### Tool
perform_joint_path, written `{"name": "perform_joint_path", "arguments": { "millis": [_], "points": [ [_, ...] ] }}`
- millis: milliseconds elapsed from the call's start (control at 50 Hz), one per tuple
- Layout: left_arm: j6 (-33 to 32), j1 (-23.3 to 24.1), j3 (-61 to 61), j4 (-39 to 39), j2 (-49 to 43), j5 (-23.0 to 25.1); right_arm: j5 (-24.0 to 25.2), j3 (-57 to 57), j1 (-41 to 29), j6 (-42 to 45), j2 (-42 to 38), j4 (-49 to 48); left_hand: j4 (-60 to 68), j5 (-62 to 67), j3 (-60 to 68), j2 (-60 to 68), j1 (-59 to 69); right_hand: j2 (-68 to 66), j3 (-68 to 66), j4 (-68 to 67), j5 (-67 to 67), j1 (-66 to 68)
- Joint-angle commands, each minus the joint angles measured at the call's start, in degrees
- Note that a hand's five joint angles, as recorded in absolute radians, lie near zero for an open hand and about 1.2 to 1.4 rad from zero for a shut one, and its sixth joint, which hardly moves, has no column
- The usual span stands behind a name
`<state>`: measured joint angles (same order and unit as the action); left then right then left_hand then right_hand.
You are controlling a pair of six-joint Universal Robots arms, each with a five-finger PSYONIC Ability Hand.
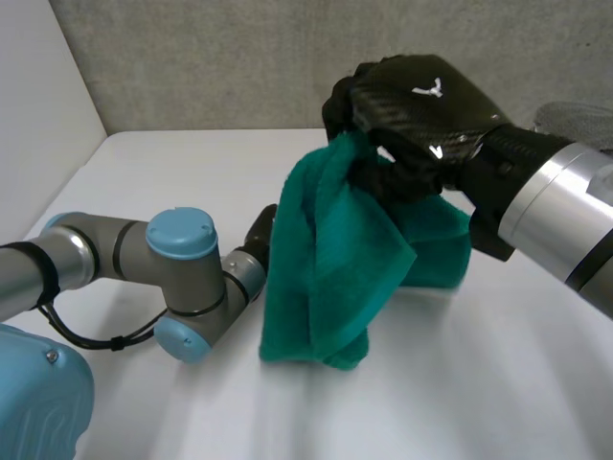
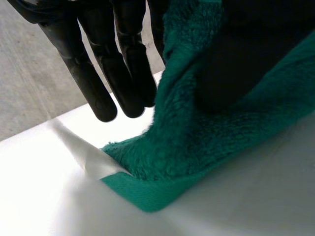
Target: Fold the laundry.
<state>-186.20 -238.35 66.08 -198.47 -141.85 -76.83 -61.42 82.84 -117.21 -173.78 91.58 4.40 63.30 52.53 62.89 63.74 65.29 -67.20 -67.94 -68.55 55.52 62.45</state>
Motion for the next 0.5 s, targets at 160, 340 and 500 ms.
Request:
{"name": "perform_joint_path", "arguments": {
  "millis": [160,340,500],
  "points": [
    [5.6,-8.4,17.7,-0.9,30.8,0.6,-0.5,-5.8,18.2,-0.2,-10.6,-0.1,16.7,17.5,17.1,16.3,14.7,-12.8,-12.1,-11.5,14.5,17.6],
    [5.6,-9.9,33.6,-4.1,50.3,1.7,-3.6,-15.8,17.4,-0.1,-24.1,-1.8,16.7,17.5,17.1,16.3,14.7,-12.8,-12.1,-11.5,14.5,17.6],
    [5.3,-9.2,40.5,-5.0,56.2,1.6,-9.7,-23.2,12.0,3.2,-38.0,-15.5,16.7,17.5,17.1,16.3,14.7,-12.8,-12.1,-11.5,14.5,17.6]
  ]
}}
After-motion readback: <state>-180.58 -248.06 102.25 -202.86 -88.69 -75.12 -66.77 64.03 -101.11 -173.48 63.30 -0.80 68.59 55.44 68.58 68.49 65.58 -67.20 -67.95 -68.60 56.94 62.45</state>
